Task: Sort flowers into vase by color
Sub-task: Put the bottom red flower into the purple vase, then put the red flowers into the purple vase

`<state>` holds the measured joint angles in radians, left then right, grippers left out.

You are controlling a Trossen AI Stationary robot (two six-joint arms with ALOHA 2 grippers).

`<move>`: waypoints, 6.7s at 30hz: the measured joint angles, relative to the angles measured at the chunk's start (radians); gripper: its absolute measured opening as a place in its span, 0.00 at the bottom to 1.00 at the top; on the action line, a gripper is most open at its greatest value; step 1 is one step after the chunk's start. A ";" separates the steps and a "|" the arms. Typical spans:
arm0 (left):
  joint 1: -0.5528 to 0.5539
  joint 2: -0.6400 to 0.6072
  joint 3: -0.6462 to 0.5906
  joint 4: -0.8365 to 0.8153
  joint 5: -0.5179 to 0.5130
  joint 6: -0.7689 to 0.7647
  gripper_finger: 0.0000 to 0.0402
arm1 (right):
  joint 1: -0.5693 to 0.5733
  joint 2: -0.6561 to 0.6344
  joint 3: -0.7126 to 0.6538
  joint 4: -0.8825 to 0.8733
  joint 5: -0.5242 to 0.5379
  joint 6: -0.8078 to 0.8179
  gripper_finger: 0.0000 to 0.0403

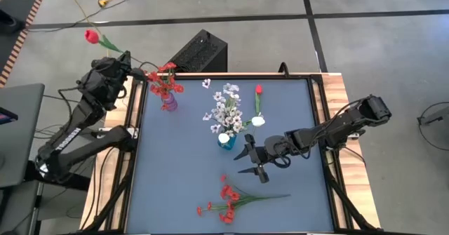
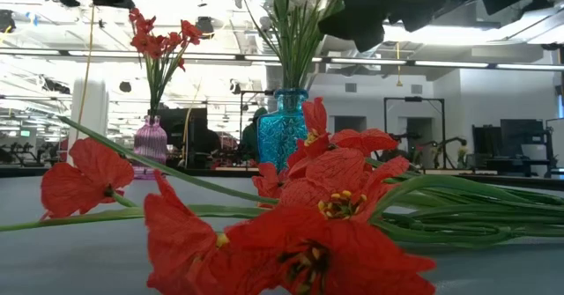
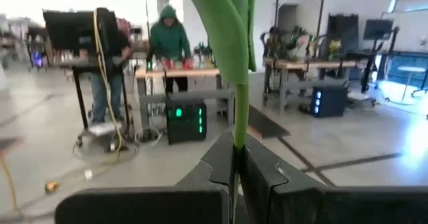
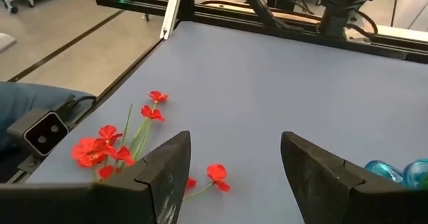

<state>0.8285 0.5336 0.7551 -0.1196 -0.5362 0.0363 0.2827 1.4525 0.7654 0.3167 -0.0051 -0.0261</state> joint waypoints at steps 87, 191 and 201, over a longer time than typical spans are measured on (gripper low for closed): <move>0.215 -0.255 -0.309 -0.113 0.610 -0.205 0.00 | 0.048 0.000 -0.001 -0.032 0.003 -0.027 0.64; 0.106 -0.030 -0.259 -0.444 0.789 -0.269 0.41 | 0.045 0.001 -0.001 -0.049 0.003 0.027 0.64; -0.036 -0.030 -0.259 -0.459 0.922 -0.450 0.41 | 0.073 -0.083 -0.001 -0.081 0.002 0.030 0.64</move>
<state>0.7925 0.5034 0.4961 -0.5781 0.3860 -0.4139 0.3556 1.3694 0.7647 0.2353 -0.0032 0.0038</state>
